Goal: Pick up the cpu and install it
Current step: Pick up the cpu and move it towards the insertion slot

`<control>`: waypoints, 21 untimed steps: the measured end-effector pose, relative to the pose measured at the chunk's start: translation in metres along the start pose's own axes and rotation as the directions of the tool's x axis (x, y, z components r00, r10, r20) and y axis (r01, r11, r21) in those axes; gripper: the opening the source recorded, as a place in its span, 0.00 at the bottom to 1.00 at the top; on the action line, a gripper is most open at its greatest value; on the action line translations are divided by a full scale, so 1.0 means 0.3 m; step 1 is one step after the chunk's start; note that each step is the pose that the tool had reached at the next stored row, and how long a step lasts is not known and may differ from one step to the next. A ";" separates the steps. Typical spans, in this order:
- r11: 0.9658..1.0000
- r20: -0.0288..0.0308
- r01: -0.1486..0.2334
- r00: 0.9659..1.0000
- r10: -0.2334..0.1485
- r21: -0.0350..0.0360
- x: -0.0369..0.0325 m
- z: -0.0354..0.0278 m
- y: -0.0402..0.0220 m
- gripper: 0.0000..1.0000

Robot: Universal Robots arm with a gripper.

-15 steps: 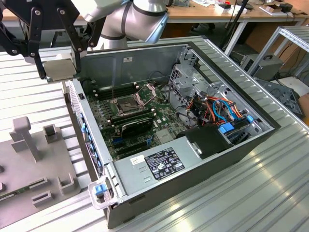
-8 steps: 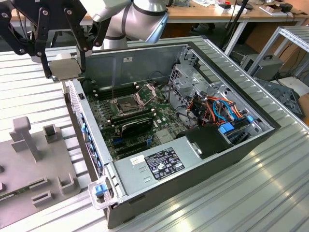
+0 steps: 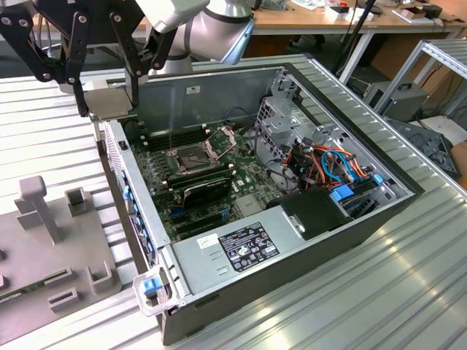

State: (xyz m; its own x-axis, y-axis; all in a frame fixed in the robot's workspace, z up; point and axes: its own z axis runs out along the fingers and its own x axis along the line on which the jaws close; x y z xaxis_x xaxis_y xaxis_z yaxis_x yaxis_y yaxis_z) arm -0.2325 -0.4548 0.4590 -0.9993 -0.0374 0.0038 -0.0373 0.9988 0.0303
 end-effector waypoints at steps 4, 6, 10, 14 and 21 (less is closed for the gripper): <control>1.000 0.000 0.000 1.000 0.000 0.000 -0.016 0.000 -0.001 0.55; 1.000 0.000 0.000 1.000 0.000 0.000 -0.024 0.000 -0.001 0.55; 1.000 -0.001 0.000 1.000 0.000 0.000 -0.049 0.000 -0.002 0.55; 1.000 -0.001 0.000 1.000 0.000 0.000 -0.067 0.001 -0.003 0.55; 1.000 -0.001 0.000 1.000 0.000 0.000 -0.105 0.001 -0.004 0.55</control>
State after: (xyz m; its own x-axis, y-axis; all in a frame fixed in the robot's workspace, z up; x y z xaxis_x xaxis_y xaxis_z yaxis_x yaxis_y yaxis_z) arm -0.2011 -0.4548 0.4586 -0.9993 -0.0375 0.0052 -0.0373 0.9988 0.0304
